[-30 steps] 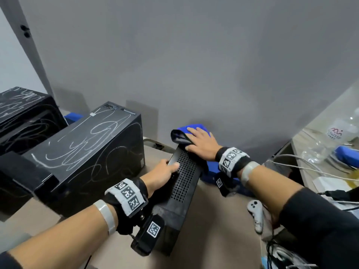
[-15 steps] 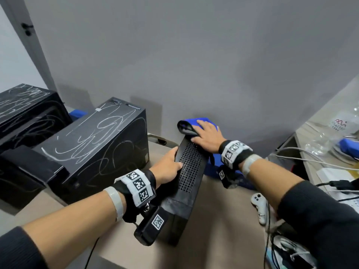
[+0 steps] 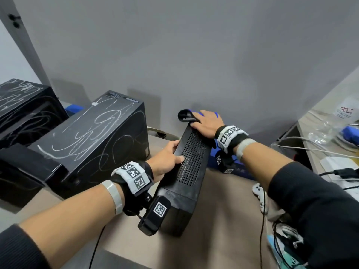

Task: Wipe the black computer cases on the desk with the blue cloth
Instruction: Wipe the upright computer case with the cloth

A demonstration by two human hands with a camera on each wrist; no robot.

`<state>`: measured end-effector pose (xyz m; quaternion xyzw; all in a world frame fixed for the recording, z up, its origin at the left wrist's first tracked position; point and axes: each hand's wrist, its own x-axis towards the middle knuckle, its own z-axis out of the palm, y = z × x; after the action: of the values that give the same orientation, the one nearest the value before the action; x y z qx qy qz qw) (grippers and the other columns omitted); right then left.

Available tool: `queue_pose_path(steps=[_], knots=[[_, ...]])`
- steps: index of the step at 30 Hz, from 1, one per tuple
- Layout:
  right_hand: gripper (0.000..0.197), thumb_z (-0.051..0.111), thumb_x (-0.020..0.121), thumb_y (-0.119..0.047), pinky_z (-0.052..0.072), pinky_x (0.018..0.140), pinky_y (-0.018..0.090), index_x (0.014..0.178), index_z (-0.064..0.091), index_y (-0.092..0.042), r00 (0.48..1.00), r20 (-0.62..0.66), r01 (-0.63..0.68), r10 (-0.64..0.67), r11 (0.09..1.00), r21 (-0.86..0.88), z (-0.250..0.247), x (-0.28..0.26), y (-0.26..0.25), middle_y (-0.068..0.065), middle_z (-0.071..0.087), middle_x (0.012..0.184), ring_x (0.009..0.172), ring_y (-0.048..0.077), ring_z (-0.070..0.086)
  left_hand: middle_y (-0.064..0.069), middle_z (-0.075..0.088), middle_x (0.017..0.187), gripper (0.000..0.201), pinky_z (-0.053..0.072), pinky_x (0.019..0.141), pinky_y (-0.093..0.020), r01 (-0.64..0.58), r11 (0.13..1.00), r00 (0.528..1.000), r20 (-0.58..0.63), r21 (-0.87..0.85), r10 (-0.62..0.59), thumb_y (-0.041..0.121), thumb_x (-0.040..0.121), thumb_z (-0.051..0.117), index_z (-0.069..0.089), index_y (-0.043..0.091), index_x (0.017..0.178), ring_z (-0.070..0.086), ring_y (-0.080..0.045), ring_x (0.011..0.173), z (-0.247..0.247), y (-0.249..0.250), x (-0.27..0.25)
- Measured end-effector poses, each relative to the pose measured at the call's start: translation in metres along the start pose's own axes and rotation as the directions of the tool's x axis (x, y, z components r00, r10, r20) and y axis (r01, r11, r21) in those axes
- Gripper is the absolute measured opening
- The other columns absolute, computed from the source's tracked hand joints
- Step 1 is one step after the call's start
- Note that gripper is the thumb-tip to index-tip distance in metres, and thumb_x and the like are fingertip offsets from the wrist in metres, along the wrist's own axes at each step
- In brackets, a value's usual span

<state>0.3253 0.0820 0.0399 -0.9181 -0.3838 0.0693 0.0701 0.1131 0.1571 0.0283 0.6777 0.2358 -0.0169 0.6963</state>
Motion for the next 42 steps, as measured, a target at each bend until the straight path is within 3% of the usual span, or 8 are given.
queue_pose_path(steps=[9, 14, 21, 26, 28, 30, 37, 42], knots=[[0.066, 0.047, 0.091, -0.036, 0.003, 0.122, 0.046, 0.152, 0.029, -0.02, 0.998, 0.002, 0.066, -0.069, 0.961, 0.267, 0.029, -0.167, -0.043, 0.009, 0.003, 0.164, 0.151, 0.029, -0.007, -0.006, 0.065, 0.095, 0.051, 0.049, 0.055, -0.015, -0.006, 0.998, 0.996, -0.092, -0.063, 0.0, -0.02, 0.092, 0.036, 0.055, 0.005, 0.132, 0.061, -0.018, 0.081, -0.004, 0.007, -0.02], [0.056, 0.049, 0.086, -0.026, 0.005, 0.123, 0.037, 0.14, 0.046, -0.011, 0.984, -0.075, 0.179, -0.164, 0.926, 0.332, 0.046, -0.259, -0.092, 0.006, 0.016, 0.162, 0.15, 0.021, -0.001, -0.018, 0.06, 0.13, 0.039, 0.045, 0.106, -0.042, -0.039, 0.994, 0.989, -0.143, -0.104, 0.024, 0.007, 0.09, 0.052, 0.058, 0.003, 0.129, 0.058, -0.027, 0.12, -0.002, 0.004, -0.052], [0.063, 0.04, 0.083, -0.026, -0.002, 0.122, 0.032, 0.144, 0.044, -0.008, 0.996, -0.06, 0.087, -0.069, 0.921, 0.38, 0.039, -0.231, -0.079, 0.014, 0.023, 0.159, 0.149, 0.028, 0.008, 0.011, 0.071, 0.06, 0.055, 0.049, 0.069, -0.02, 0.014, 0.991, 0.998, 0.067, -0.134, -0.005, 0.048, 0.108, 0.023, 0.059, 0.016, 0.084, 0.067, 0.002, 0.056, 0.0, 0.02, -0.081], [0.064, 0.039, 0.083, -0.035, 0.007, 0.122, 0.047, 0.143, 0.046, -0.014, 0.999, -0.03, 0.05, -0.044, 0.975, 0.214, 0.043, -0.208, -0.092, 0.01, 0.017, 0.162, 0.15, 0.03, 0.004, 0.012, 0.073, 0.079, 0.074, 0.045, 0.06, -0.002, 0.018, 1.0, 0.999, 0.032, -0.024, -0.018, 0.062, 0.103, 0.013, 0.073, 0.019, 0.092, 0.065, 0.01, 0.062, -0.013, 0.021, -0.074], [0.063, 0.043, 0.082, -0.025, 0.003, 0.123, 0.037, 0.145, 0.045, -0.018, 0.974, -0.081, 0.224, -0.21, 0.939, 0.262, 0.055, -0.247, -0.088, 0.004, 0.018, 0.162, 0.151, 0.022, 0.002, 0.009, 0.074, 0.077, 0.072, 0.05, 0.068, -0.006, 0.016, 1.0, 1.0, 0.008, -0.007, -0.016, 0.063, 0.103, 0.018, 0.075, 0.024, 0.084, 0.066, 0.01, 0.064, -0.014, 0.025, -0.07], [0.066, 0.045, 0.084, -0.015, -0.002, 0.121, 0.025, 0.148, 0.04, -0.024, 0.955, -0.116, 0.297, -0.274, 0.897, 0.326, 0.053, -0.268, -0.071, 0.0, 0.018, 0.162, 0.15, 0.014, 0.0, 0.001, 0.07, 0.113, 0.063, 0.045, 0.093, -0.015, 0.021, 1.0, 1.0, 0.0, 0.018, -0.021, 0.064, 0.102, 0.021, 0.064, 0.022, 0.122, 0.066, 0.0, 0.104, -0.01, 0.026, -0.067], [0.066, 0.033, 0.085, -0.04, 0.0, 0.123, 0.042, 0.148, 0.04, -0.02, 0.988, -0.103, 0.14, -0.111, 0.928, 0.344, 0.053, -0.218, -0.091, 0.012, 0.014, 0.162, 0.15, 0.03, -0.002, -0.012, 0.07, 0.124, 0.072, 0.051, 0.102, -0.04, 0.006, 0.999, 0.997, 0.083, -0.038, -0.003, 0.072, 0.093, 0.04, 0.071, 0.012, 0.118, 0.069, -0.024, 0.11, -0.01, -0.002, -0.053], [0.047, 0.046, 0.086, -0.023, 0.014, 0.121, 0.036, 0.131, 0.06, -0.015, 0.902, -0.432, 0.235, 0.002, 0.837, 0.494, 0.088, -0.271, -0.077, 0.011, 0.033, 0.154, 0.146, 0.026, 0.022, 0.0, 0.042, 0.156, 0.096, 0.025, 0.122, -0.042, -0.008, 0.999, 0.996, 0.088, 0.05, 0.004, 0.079, 0.083, 0.045, 0.035, 0.015, 0.153, 0.039, -0.016, 0.143, 0.0, -0.018, -0.06]])
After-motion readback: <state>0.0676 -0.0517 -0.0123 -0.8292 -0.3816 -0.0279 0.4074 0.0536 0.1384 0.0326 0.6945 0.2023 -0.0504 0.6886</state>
